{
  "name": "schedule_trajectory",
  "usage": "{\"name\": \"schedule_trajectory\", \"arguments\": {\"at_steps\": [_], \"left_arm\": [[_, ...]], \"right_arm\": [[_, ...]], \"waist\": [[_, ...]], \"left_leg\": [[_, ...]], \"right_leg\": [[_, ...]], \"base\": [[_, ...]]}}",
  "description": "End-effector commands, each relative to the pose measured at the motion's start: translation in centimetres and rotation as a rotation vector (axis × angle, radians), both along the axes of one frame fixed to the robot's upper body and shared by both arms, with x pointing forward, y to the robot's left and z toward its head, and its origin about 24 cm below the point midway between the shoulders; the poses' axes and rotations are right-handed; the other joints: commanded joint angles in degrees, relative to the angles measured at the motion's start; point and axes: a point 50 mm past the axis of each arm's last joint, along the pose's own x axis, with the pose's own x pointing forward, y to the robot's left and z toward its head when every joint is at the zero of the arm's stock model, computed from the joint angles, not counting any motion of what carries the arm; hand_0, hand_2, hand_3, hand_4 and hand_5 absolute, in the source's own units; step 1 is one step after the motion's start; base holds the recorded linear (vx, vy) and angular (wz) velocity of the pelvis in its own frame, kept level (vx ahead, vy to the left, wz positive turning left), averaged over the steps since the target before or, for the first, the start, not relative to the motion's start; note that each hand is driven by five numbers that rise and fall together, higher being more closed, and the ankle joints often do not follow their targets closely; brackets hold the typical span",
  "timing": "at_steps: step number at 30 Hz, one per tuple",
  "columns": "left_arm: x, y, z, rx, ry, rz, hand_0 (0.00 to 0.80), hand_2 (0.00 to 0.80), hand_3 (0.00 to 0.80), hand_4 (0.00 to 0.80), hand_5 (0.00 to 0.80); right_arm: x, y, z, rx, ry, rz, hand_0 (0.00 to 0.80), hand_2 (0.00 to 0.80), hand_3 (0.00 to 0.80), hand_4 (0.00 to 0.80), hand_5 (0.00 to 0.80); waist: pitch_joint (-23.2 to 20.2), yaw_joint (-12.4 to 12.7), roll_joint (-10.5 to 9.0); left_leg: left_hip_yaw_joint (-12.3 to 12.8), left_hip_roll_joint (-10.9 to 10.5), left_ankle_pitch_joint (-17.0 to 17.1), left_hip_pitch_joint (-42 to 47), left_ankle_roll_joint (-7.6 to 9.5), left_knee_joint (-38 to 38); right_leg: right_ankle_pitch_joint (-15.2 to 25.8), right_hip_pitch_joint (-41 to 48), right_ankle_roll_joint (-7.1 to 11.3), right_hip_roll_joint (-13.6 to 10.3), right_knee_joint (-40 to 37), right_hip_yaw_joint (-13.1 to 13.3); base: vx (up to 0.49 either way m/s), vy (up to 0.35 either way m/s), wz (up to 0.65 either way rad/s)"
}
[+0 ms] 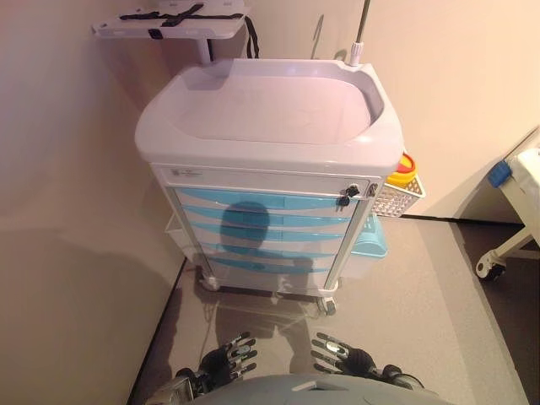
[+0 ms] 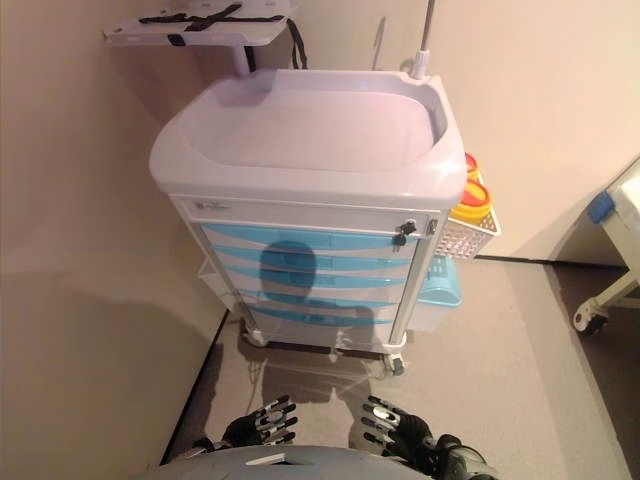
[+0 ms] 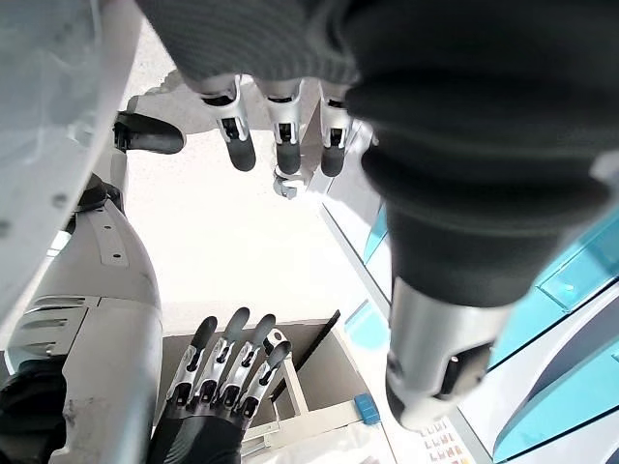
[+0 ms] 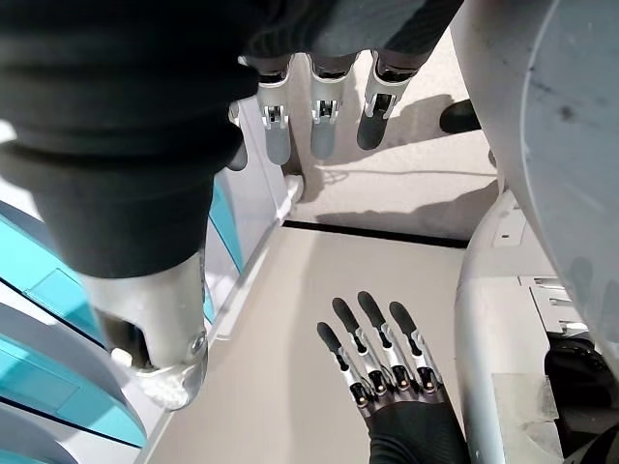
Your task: Open the drawer and pick up the medicine
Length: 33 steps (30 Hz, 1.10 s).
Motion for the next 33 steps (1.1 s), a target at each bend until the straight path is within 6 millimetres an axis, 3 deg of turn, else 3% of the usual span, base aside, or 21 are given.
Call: {"name": "schedule_trajectory", "arguments": {"at_steps": [1,19,33], "left_arm": [[2.1,-0.9,0.3,-0.053,-0.040,0.038,0.000,0.000,0.000,0.000,0.000],[1.6,-1.1,0.4,-0.146,-0.016,0.136,0.000,0.000,0.000,0.000,0.000],[1.5,-1.7,0.6,-0.330,0.047,0.326,0.000,0.000,0.000,0.000,0.000]], "right_arm": [[0.4,1.6,-0.2,0.064,0.014,0.014,0.000,0.000,0.000,0.000,0.000],[0.3,1.6,-0.2,0.071,0.011,-0.013,0.000,0.000,0.000,0.000,0.000],[0.5,1.2,0.0,0.075,-0.055,-0.221,0.000,0.000,0.000,0.000,0.000]], "waist": [[1.26,0.95,-1.77],[2.11,1.51,-1.96],[5.86,0.39,-2.59]], "left_leg": [[-2.07,-4.39,-0.31,-2.94,3.22,0.25],[-2.56,-4.41,-0.27,-3.10,3.35,0.25],[-2.35,-3.31,-0.58,-3.71,4.02,1.96]], "right_leg": [[0.00,1.85,1.47,0.00,0.54,-2.72],[0.04,1.84,1.57,-0.36,0.76,-3.21],[-1.79,-1.01,1.38,-1.32,5.87,-0.87]], "base": [[0.000,0.000,0.00],[0.007,0.001,0.00],[0.054,0.019,0.00]]}}
